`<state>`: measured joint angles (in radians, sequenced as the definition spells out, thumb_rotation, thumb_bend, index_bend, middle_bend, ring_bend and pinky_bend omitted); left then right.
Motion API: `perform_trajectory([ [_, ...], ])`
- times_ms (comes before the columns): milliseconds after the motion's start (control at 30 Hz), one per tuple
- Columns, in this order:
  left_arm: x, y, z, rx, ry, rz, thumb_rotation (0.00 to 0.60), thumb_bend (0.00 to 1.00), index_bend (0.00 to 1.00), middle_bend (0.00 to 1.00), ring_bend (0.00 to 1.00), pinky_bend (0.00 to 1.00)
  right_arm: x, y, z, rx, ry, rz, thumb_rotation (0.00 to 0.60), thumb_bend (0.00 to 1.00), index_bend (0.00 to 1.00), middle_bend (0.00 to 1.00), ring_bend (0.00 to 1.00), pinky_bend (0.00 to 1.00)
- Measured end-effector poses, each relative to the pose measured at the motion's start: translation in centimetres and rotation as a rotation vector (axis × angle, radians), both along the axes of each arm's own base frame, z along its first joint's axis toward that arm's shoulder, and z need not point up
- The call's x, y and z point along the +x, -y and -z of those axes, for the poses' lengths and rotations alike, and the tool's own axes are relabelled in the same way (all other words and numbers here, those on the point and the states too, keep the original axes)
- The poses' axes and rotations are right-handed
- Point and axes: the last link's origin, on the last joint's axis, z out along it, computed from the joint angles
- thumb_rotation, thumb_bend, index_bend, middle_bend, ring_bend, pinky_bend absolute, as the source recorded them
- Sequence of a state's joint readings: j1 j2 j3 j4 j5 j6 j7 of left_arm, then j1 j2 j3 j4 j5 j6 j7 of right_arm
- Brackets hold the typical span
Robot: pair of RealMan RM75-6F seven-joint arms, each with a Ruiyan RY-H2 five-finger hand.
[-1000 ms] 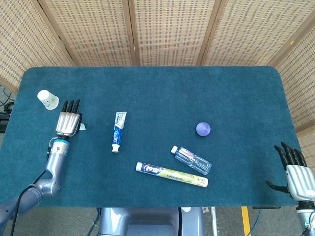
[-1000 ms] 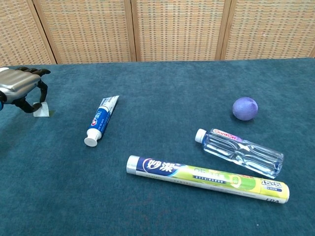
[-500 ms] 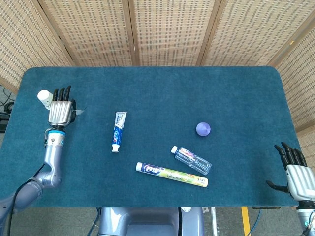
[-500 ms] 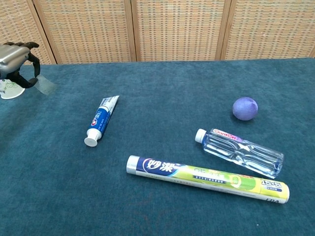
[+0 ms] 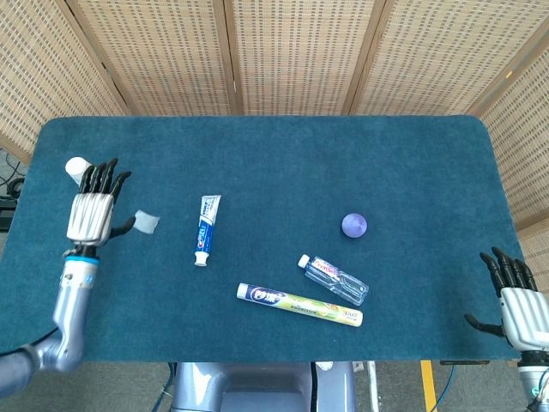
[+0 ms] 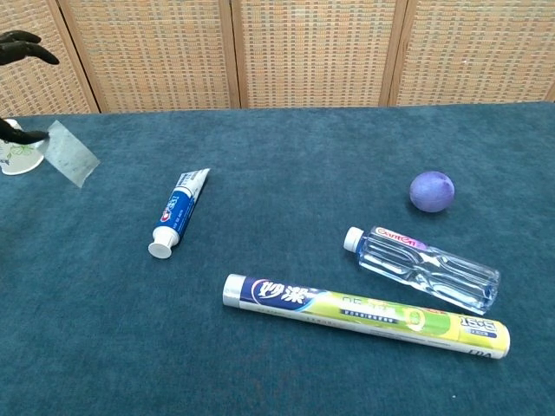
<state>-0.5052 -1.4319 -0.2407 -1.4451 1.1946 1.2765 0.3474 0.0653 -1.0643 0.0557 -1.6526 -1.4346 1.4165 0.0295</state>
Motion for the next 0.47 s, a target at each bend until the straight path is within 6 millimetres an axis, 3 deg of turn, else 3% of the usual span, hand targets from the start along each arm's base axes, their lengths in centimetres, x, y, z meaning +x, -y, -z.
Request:
perform_trajectory([
  [233, -1.3, 7.8, -1.9, -0.048, -0.046, -0.07, 0.6, 0.22, 0.07, 0.0, 0.0, 0.0, 0.1, -0.2, -0.5, -0.024, 0.001, -0.003, 0.6, 0.14, 0.0, 0.0, 0.0, 0.0],
  [333, -2.0, 10.4, -2.1, -0.085, -0.072, -0.108, 0.6, 0.22, 0.07, 0.0, 0.0, 0.0, 0.1, -0.3, -0.8, -0.035, 0.002, -0.003, 0.6, 0.14, 0.0, 0.0, 0.0, 0.0],
  [467, -2.3, 12.1, -2.4, -0.121, -0.103, -0.134, 0.6, 0.23, 0.07, 0.0, 0.0, 0.0, -0.1, -0.3, -1.1, -0.042, 0.004, 0.009, 0.6, 0.14, 0.0, 0.0, 0.0, 0.0],
])
